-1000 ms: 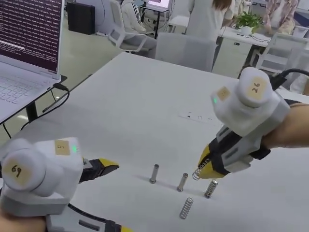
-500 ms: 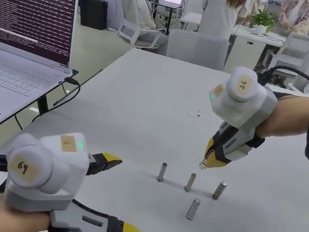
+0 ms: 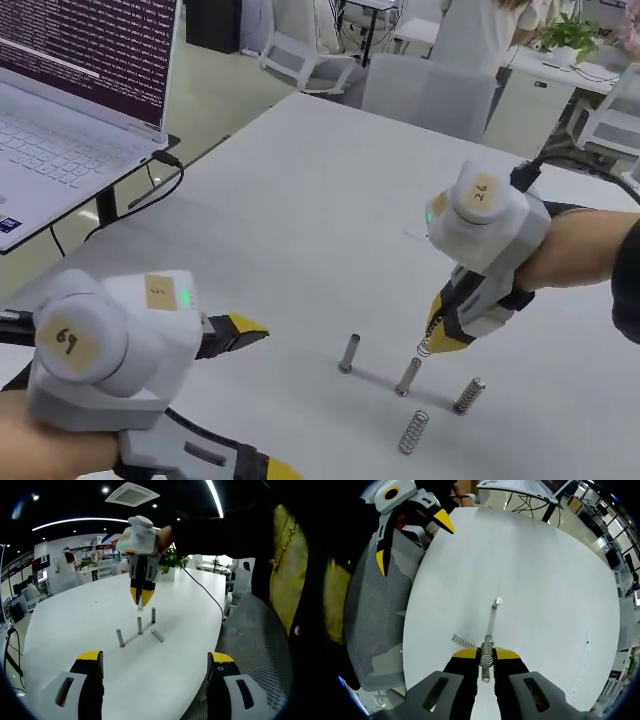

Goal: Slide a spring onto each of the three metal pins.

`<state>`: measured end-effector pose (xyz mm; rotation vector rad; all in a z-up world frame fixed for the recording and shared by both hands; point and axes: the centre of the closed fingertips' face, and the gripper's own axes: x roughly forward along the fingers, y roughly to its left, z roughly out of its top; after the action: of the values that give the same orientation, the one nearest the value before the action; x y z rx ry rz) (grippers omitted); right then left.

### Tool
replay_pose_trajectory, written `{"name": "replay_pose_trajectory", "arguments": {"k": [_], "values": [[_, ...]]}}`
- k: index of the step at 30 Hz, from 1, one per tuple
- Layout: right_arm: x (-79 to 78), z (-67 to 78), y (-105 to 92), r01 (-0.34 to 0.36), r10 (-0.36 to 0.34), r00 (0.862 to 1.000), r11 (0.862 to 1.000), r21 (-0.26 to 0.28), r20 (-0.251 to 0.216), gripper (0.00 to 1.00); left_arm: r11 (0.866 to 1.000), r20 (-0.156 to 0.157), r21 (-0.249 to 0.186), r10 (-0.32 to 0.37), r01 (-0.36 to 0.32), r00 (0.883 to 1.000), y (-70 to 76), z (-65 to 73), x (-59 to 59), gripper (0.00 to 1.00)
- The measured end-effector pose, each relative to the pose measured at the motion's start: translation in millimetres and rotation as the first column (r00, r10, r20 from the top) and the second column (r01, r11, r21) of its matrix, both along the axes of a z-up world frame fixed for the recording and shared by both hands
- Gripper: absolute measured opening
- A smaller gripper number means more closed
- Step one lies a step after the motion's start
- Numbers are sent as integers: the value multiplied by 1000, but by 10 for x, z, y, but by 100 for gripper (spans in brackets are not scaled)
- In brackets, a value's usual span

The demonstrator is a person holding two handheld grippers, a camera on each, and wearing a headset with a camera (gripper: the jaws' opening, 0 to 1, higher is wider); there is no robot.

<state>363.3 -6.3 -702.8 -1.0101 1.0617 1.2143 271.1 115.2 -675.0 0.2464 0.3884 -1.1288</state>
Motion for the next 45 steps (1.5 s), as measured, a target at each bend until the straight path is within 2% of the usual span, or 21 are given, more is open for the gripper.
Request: {"name": "replay_pose_trajectory", "arguments": {"k": [10,38,45], "values": [[90,-132,-29,2,-2,1000,1000,-6,-15,8,1000,-9,1,-6,6,1000,-11,-15,9,81],[98,-272,-28,-11,10,999,1000,-22,-35,8,1000,-24,-6,-4,3,1000,29,-35,22,76],[89,-378,-26,-10,9,999,1000,-25,-45,8,1000,-28,-7,-5,5,1000,35,-41,18,75]]}}
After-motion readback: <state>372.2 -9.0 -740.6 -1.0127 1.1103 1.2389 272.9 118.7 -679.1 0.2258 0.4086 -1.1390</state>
